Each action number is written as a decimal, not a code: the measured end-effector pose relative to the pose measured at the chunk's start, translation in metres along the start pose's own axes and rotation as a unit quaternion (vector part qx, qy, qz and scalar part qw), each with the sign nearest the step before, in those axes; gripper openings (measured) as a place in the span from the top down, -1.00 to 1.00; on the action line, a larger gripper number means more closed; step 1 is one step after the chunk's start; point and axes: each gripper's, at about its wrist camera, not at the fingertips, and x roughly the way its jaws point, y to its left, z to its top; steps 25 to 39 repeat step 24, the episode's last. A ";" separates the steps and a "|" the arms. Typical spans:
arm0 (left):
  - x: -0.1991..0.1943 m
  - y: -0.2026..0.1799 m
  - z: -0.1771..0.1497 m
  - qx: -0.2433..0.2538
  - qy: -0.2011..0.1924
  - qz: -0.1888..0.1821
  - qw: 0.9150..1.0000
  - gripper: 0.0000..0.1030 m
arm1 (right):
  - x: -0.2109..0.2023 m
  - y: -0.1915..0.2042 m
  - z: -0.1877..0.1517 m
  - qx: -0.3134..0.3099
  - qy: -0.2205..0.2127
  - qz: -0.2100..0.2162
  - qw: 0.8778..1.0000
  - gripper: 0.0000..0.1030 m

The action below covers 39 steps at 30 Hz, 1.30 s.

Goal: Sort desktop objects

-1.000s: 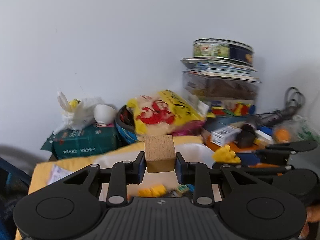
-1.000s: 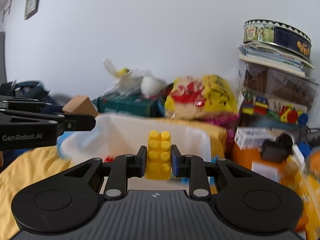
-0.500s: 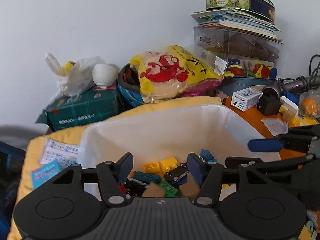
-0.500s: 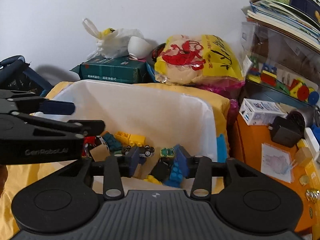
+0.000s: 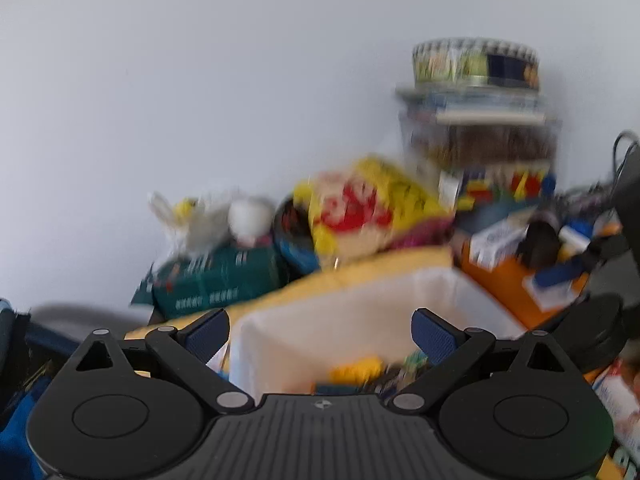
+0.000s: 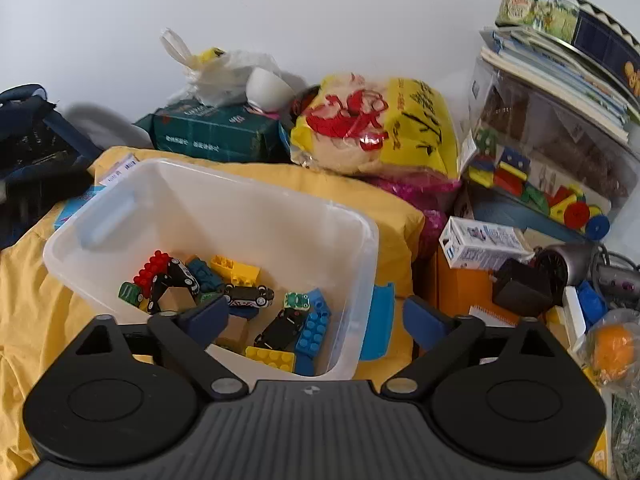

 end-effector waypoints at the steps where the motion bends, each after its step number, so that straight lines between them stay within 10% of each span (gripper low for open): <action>1: 0.003 0.000 0.001 0.003 0.012 0.006 1.000 -0.92 | 0.003 0.001 0.002 -0.001 0.012 -0.005 1.000 -0.98; 19: 0.046 -0.006 0.007 0.013 0.143 0.003 0.990 -0.91 | 0.017 -0.006 0.001 0.028 0.083 -0.002 0.996 -0.99; 39: 0.046 -0.006 0.007 0.003 0.147 -0.011 0.989 -0.91 | 0.015 -0.008 0.000 0.030 0.083 0.002 0.996 -1.00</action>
